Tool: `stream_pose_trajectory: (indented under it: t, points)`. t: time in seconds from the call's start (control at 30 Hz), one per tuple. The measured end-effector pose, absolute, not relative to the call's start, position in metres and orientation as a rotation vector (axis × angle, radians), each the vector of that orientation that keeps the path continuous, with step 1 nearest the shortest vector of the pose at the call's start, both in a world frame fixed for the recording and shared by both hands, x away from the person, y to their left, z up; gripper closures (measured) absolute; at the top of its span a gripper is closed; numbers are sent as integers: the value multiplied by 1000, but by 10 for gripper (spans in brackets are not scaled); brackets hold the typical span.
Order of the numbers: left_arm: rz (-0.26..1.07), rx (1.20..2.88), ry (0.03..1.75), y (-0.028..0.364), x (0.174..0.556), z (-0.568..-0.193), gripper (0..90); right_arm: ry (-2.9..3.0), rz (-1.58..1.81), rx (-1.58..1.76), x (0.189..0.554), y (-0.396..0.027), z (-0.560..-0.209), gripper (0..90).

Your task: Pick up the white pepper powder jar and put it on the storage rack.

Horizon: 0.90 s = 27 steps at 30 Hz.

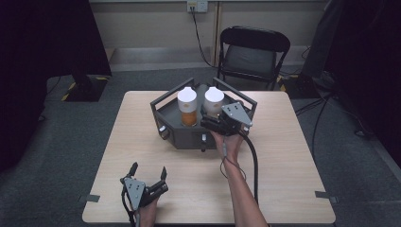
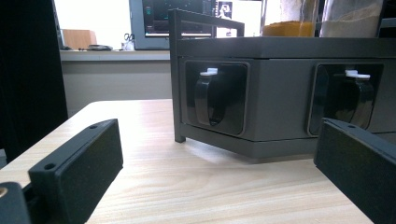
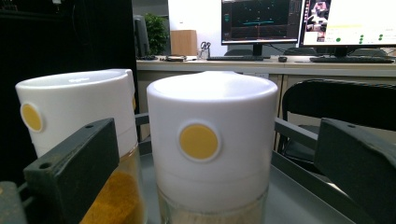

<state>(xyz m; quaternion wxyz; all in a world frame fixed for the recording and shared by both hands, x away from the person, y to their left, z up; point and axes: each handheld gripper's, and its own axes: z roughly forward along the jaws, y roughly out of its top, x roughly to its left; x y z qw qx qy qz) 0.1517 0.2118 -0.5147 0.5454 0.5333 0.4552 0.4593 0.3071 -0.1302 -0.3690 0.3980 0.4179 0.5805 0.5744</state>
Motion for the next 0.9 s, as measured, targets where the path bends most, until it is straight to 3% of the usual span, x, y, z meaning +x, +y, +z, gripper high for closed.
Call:
stream_pose_trajectory:
  t: [0.9]
  points:
    - [1086, 1266, 1078, 212, 152, -515, 5, 1439, 1477, 1006, 255, -144, -393, 0]
